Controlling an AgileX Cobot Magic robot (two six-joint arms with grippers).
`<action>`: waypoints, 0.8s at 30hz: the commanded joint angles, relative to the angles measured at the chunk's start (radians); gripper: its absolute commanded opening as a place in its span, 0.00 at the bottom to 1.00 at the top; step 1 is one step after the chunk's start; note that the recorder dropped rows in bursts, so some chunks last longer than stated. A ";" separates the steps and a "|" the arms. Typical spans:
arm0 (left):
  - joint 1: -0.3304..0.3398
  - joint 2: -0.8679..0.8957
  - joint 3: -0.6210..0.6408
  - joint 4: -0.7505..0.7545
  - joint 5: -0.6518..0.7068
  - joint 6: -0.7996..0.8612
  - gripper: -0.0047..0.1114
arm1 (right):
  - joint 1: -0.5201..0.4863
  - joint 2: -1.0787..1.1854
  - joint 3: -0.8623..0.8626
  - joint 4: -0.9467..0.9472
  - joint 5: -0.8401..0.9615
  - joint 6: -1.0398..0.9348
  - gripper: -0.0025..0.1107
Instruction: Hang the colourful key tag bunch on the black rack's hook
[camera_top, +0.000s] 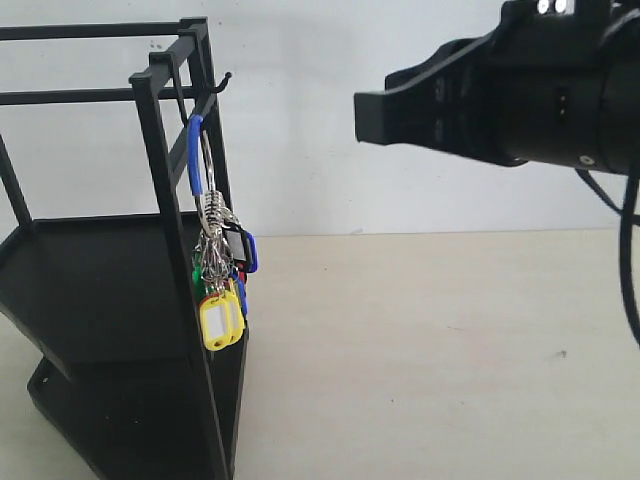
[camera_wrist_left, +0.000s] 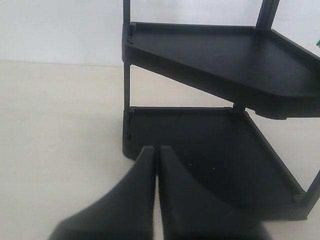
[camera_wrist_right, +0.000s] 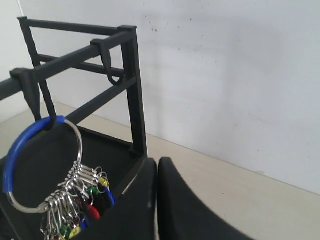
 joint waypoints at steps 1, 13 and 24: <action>0.002 -0.002 0.003 0.005 -0.009 0.003 0.08 | 0.000 -0.041 0.003 0.006 0.002 -0.009 0.02; 0.002 -0.002 0.003 0.005 -0.009 0.003 0.08 | 0.000 -0.205 0.166 0.006 -0.017 -0.003 0.02; 0.002 -0.002 0.003 0.005 -0.009 0.003 0.08 | -0.076 -0.549 0.523 0.006 -0.030 0.027 0.02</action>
